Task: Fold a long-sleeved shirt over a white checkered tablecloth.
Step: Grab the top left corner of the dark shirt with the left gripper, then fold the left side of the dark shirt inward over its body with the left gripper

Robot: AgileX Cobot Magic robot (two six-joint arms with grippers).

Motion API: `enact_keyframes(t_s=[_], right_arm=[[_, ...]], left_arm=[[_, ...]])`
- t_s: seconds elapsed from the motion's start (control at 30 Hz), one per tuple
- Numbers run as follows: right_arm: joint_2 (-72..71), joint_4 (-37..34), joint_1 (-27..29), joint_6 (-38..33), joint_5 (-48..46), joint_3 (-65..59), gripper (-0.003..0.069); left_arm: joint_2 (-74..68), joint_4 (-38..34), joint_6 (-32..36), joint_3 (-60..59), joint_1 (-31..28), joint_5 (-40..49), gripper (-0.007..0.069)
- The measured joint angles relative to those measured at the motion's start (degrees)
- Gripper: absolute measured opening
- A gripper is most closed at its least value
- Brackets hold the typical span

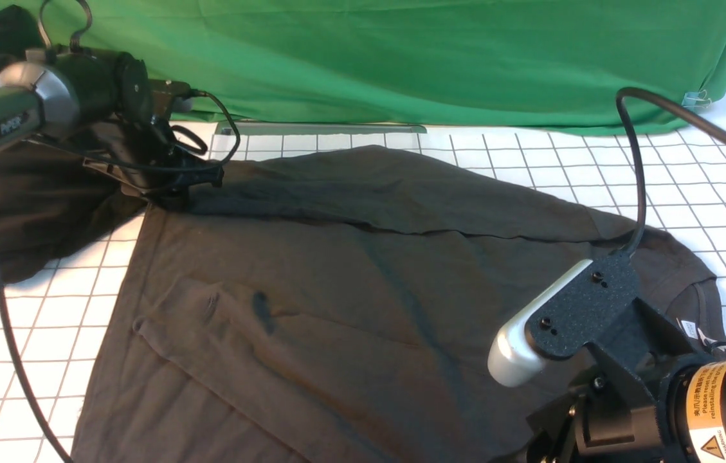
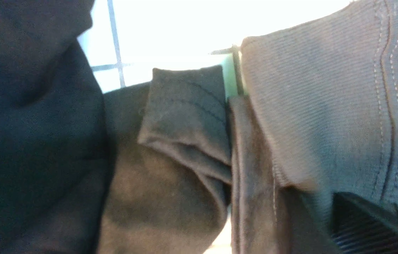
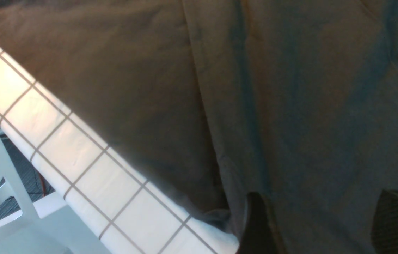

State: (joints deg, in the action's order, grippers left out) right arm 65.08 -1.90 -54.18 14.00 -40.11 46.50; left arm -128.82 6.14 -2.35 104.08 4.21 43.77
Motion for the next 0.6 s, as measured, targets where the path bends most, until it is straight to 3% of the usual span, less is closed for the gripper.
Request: enact_keyframes(t_s=[0.07,0.2,0.4,0.47,0.5,0.53,0.6], right_arm=[[0.0,0.1,0.0,0.3,0.0,0.0,0.0409],[0.0,1.4,0.0,1.5,0.0,0.0,0.0405],[0.1,14.0,1.0,8.7,-5.6,0.8,0.0304],[0.1,21.6,6.0,11.2,-8.9,1.9,0.0182],[0.1,21.6,6.6,11.3,-8.9,1.9,0.0171],[0.1,24.3,10.8,11.8,-8.5,2.4,0.0088],[0.1,25.4,18.8,11.6,-6.2,2.7,0.003]], left_arm=[[1.4,0.0,0.8,0.0,0.0,1.1,0.0033],[3.9,-1.1,2.0,0.0,0.0,2.7,0.0016],[7.7,-3.2,2.4,0.0,0.4,9.0,0.0016],[9.6,-5.0,3.1,0.0,0.5,14.0,0.0016],[9.7,-5.2,3.3,0.0,0.5,14.4,0.0016],[11.1,-6.5,4.1,0.0,0.6,17.6,0.0016],[12.7,-7.5,4.5,0.0,0.7,21.7,0.0016]])
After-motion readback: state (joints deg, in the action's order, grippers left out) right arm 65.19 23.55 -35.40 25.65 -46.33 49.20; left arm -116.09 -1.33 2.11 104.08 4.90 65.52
